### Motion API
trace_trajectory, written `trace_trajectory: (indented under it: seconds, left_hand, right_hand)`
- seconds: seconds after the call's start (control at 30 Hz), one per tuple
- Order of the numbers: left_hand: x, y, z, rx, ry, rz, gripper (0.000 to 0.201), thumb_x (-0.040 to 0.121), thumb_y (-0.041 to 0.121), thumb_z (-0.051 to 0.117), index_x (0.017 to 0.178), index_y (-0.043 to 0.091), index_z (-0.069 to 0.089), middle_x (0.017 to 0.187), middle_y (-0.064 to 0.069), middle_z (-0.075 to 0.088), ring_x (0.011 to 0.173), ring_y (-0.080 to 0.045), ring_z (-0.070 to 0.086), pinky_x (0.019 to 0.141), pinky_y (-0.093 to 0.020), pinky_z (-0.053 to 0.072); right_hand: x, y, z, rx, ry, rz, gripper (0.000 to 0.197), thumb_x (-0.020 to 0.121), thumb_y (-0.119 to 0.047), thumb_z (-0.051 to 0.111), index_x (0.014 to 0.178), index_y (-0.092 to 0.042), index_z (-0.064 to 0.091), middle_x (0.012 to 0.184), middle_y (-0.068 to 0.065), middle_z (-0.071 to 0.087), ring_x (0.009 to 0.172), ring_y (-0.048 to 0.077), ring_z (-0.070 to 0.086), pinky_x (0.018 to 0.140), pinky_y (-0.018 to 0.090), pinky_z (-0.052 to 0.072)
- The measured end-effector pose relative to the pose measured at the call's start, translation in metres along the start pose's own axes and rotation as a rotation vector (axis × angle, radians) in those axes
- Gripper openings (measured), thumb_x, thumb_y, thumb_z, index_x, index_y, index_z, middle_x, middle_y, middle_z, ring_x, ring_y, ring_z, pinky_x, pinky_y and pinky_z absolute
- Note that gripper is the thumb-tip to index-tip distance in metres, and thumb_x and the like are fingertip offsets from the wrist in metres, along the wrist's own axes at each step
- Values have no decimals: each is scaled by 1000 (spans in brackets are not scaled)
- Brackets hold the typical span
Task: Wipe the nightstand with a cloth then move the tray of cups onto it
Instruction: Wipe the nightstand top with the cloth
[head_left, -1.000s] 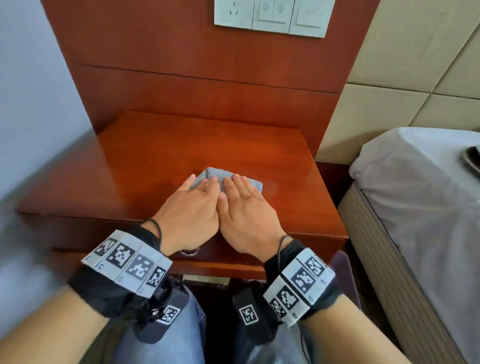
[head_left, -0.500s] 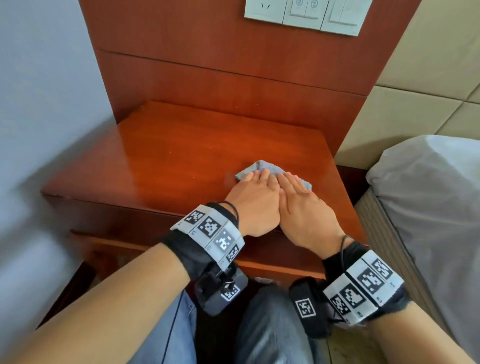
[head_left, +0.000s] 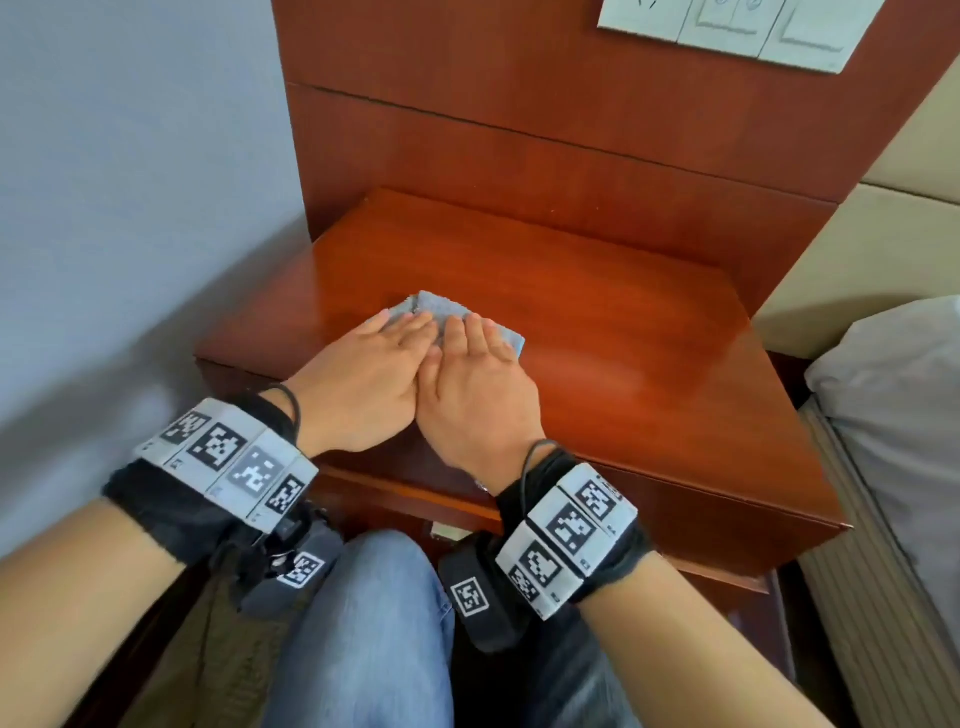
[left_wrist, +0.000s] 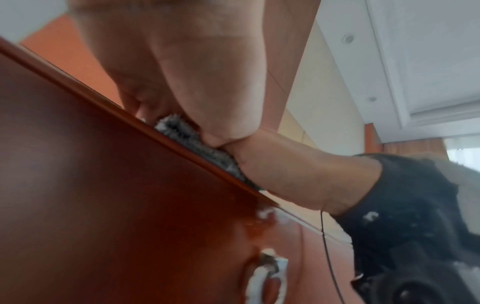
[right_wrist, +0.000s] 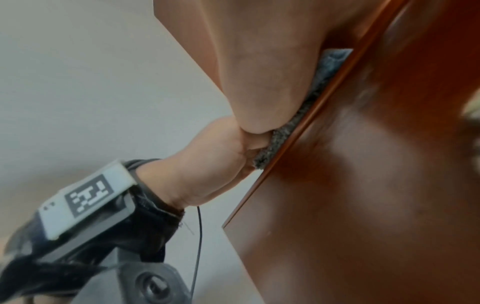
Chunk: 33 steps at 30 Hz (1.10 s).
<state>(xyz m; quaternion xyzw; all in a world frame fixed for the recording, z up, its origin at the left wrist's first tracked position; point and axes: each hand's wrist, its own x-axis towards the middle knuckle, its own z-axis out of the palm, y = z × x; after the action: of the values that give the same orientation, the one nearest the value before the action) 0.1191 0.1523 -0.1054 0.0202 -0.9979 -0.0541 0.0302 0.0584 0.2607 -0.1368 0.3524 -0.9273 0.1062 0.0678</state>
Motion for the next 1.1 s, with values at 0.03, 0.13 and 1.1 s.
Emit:
trace_trajectory:
  seconds: [0.03,0.13,1.1]
  left_hand:
    - [-6,-13,-1,3,27,-9,58,100,30,9,154,10,14,162,-4,16,150,-9,11,123,-26,0]
    - [-21,-43,0,-17,84,-19,77,86,43,-2,152,13,23,159,-1,26,148,-5,18,120,-22,1]
    - [-16,-49,0,118,120,7,80,81,32,-3,150,1,26,155,-16,32,146,-21,29,123,-34,18]
  right_hand:
    - [4,-13,1,2,13,-9,86,82,-34,-15,145,0,32,150,21,35,142,35,26,117,44,20]
    - [9,-43,-1,50,61,-21,81,84,-36,-6,142,-1,39,146,20,41,139,34,33,116,43,25]
    - [21,-43,-21,-15,-146,-201,64,94,-22,5,143,7,35,146,27,39,136,43,33,114,51,26]
